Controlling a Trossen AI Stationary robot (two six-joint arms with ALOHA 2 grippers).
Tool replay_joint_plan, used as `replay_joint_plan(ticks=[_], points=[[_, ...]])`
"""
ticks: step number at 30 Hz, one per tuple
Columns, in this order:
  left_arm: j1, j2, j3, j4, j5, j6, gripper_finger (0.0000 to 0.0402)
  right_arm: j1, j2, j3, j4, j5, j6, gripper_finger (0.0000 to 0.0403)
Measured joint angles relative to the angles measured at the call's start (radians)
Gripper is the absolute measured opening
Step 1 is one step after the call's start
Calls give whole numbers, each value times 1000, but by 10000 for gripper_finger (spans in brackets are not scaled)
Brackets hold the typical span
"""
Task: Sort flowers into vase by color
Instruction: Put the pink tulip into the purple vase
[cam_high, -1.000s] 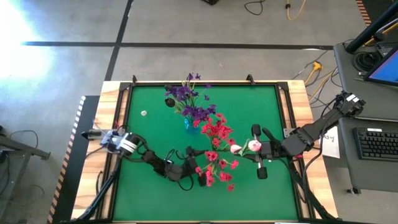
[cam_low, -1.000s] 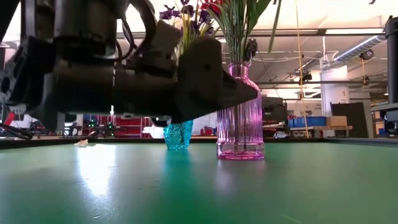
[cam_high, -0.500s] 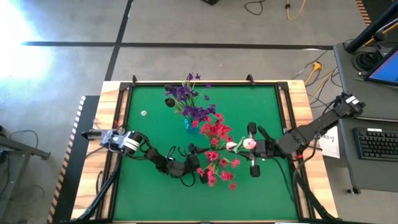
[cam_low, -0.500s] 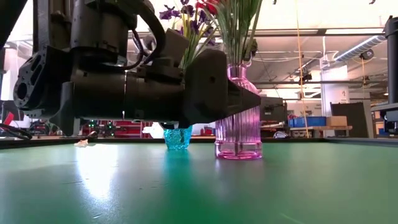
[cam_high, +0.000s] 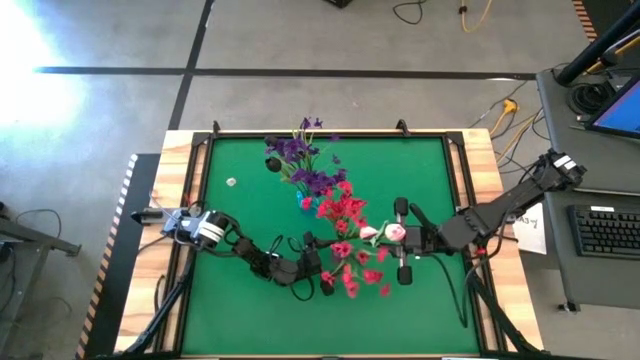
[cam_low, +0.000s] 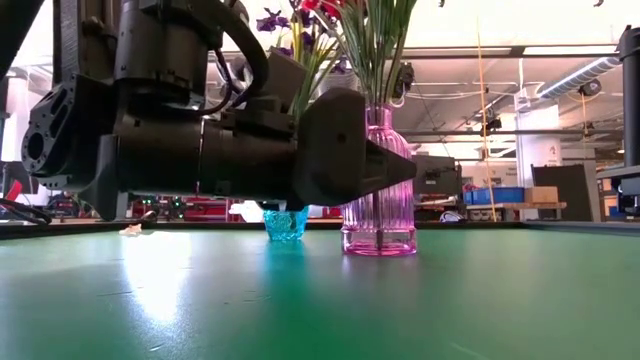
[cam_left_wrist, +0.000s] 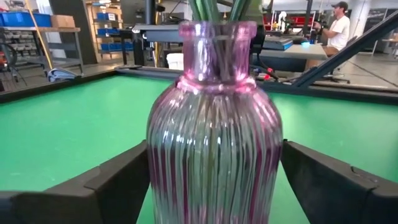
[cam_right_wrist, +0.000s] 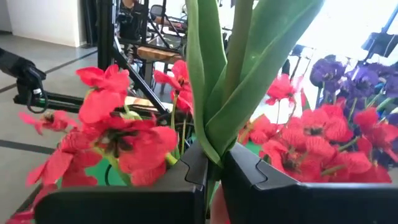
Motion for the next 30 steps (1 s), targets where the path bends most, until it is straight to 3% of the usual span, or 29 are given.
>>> replay_joint_plan(ticks=[19,30], points=[[0,-1,0,-39,7,-42,274,-16,56,2,46,0,-28,22],[0,-2,0,-49,14,-52,268,-26,64,3,46,-1,-8,22]])
